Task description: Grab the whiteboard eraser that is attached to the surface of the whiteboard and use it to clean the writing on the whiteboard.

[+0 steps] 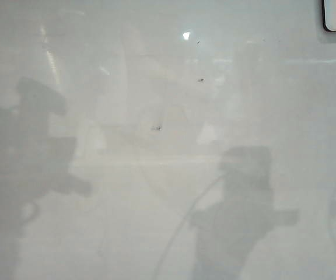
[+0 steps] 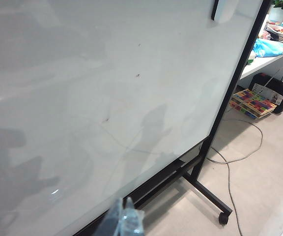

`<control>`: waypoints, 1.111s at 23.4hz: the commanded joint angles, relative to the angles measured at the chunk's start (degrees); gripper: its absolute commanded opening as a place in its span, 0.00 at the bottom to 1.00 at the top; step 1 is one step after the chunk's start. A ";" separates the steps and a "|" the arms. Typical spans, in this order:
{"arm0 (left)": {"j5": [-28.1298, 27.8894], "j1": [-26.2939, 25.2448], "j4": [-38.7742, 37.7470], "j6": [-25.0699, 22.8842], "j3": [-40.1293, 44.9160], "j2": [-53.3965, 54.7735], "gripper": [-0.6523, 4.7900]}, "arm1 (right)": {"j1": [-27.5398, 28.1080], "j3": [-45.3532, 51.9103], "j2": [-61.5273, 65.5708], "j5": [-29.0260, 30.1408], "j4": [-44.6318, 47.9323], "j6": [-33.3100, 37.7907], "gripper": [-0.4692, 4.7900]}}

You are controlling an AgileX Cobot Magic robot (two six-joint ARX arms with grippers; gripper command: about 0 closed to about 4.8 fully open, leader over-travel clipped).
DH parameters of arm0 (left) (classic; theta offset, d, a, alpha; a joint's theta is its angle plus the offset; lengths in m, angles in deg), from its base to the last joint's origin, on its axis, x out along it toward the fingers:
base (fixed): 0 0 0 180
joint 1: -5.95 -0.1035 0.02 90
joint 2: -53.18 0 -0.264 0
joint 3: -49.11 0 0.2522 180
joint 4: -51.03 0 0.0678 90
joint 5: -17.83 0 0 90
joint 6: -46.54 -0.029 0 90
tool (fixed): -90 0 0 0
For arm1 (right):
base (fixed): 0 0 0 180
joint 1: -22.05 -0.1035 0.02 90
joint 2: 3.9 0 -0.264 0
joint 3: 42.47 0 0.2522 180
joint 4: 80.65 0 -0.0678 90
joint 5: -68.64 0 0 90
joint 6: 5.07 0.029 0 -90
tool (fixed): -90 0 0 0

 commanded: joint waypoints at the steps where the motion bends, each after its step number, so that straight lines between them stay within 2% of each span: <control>1: 0.24 0.00 0.26 -0.04 -0.13 -0.07 0.12 | -1.66 -0.26 -1.90 -7.85 -7.98 -0.87 0.20; 3: 0.24 0.00 0.28 -0.04 -0.13 -0.07 0.12 | -2.08 -0.26 -3.85 -8.70 -13.05 -0.87 0.20; 11: 0.24 0.00 0.28 -0.04 -0.13 -0.07 0.12 | -1.99 0.11 -5.70 -8.94 -13.40 -0.92 0.20; 14: 0.24 0.00 0.28 -0.04 -0.13 -0.07 0.12 | -1.99 0.59 -5.70 -11.15 -12.37 -2.82 0.20; 17: 0.24 0.00 0.28 -0.04 -0.13 -0.07 0.12 | -1.97 3.63 -5.70 -13.62 -5.25 -2.80 0.20; 20: 0.26 0.00 0.28 -0.04 -0.13 -0.07 0.12 | -1.99 8.94 -5.70 -13.42 6.16 -2.75 0.20; 22: 0.24 0.00 0.28 -0.04 -0.13 -0.07 0.12 | -1.99 16.90 -5.70 -9.92 17.79 -2.75 0.20; 26: 0.24 0.00 0.28 -0.07 -0.13 -0.07 0.12 | -1.97 23.04 -5.70 -7.08 21.33 -2.51 0.20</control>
